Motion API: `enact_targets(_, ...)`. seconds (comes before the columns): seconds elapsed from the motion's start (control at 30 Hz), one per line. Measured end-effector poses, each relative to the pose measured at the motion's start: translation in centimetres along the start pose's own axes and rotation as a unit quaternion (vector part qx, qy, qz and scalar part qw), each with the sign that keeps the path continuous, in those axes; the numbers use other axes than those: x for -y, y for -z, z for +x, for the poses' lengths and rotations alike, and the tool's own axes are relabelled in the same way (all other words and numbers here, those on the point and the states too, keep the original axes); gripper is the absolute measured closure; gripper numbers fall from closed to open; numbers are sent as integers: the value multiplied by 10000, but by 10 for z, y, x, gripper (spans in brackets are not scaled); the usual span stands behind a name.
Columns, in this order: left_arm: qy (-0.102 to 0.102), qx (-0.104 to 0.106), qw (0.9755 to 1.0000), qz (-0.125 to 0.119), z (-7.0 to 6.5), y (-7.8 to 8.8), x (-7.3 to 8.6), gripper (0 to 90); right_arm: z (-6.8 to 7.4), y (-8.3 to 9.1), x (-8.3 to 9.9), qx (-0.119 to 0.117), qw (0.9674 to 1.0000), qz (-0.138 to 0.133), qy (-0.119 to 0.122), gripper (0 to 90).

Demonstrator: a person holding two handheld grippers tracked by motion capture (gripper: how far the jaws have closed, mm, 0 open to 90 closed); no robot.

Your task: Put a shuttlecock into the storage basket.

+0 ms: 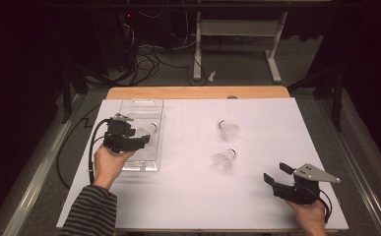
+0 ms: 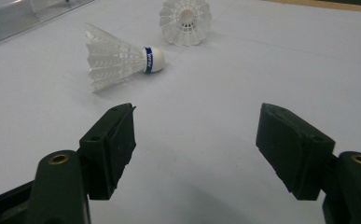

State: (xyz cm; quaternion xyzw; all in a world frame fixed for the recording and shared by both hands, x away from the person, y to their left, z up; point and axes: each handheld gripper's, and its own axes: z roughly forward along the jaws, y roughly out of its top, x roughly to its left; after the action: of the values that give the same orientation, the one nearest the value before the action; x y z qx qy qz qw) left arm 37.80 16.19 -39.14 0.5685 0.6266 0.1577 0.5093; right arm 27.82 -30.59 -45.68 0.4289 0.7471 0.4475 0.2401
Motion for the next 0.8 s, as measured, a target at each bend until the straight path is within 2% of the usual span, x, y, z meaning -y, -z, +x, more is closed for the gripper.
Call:
enact_targets(0.4, -10, 233, 9996, -163, -6, 11, 8, 379, 0, 0, 0, -3, 10000, 4, 3, 290)
enact_targets(0.8, -11, 375, 9991, -175, -8, 17, 17, 376, 0, 0, 0, -4, 10000, 6, -5, 289)
